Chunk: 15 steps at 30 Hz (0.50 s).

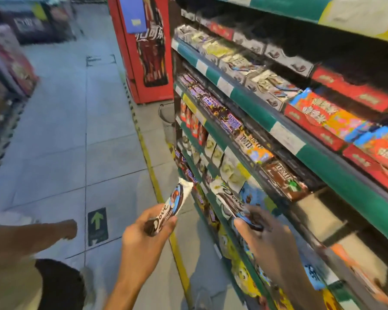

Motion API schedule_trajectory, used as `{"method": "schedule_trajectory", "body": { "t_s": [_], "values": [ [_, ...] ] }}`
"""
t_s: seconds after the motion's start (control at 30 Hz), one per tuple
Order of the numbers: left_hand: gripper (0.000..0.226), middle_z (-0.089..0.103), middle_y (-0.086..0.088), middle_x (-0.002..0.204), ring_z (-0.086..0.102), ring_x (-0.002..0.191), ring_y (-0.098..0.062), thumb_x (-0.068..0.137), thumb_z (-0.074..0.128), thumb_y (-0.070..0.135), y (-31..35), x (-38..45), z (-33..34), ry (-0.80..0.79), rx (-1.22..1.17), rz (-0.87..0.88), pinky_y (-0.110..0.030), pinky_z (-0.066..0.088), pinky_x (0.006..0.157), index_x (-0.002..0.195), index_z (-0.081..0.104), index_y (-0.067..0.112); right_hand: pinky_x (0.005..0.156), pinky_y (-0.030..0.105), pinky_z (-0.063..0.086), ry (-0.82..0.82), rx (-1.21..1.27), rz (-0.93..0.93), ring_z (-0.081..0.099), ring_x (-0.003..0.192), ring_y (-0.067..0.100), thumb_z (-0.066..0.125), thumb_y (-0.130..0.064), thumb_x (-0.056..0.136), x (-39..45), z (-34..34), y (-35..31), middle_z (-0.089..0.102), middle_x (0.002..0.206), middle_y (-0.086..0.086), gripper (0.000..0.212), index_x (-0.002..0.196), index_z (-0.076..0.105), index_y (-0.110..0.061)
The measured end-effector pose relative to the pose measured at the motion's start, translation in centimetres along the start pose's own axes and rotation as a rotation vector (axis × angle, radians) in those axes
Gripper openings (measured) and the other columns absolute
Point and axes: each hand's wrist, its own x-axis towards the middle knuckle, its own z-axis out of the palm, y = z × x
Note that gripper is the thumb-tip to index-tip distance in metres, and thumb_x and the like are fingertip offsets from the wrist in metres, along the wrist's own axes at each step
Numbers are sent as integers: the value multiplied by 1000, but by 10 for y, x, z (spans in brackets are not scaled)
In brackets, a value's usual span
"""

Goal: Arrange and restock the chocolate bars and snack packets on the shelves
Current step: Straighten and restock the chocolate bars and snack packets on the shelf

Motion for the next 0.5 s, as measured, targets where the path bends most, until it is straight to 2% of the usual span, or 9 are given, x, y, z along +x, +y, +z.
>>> {"method": "schedule_trajectory", "body": {
  "t_s": [0.07,0.13,0.2,0.27,0.33,0.43,0.5],
  "values": [
    [23,71,25,84,67,78,-5,81,76,21,15,34,10,-8,1,10,-28,57,67,102,71,29,62,-1,41,-11,33,-12,61,76,-20,74,-31,85,34,-4,-14,67,102,-21,23,103,62,-39],
    [22,71,25,83,67,74,-2,81,76,20,27,69,20,-13,6,34,-21,56,63,101,71,28,63,1,43,6,82,-41,64,76,-14,74,-26,85,68,-9,-33,69,99,-18,23,102,63,-37],
    [23,72,22,83,65,71,-3,81,76,19,37,103,29,-26,-5,49,-15,52,60,100,70,30,57,3,43,12,120,-48,64,65,-10,73,-24,85,96,-15,-50,70,86,-19,23,101,63,-36],
    [26,73,20,85,66,73,-5,79,77,26,48,135,38,-50,0,79,-18,53,63,104,71,31,48,6,39,45,80,-69,57,49,-6,71,-34,85,119,-21,-69,66,67,-17,21,104,61,-37],
    [34,73,19,86,64,70,-2,75,75,37,57,170,48,-93,6,114,-17,52,60,108,71,31,52,7,41,137,-37,-138,60,51,-3,68,-47,79,143,-27,-80,69,77,-16,34,110,63,-36],
    [40,73,18,86,61,67,3,73,72,40,71,224,67,-168,8,192,-9,45,58,111,70,28,65,8,45,293,-167,-166,65,70,2,64,-58,74,176,-31,-91,70,95,-17,48,115,65,-34],
    [40,72,21,89,62,72,4,73,71,41,80,261,79,-243,-4,259,-8,46,63,111,70,28,75,18,49,406,-247,-167,65,79,5,64,-61,75,197,-33,-97,69,100,-11,50,118,64,-34]
  ]
}}
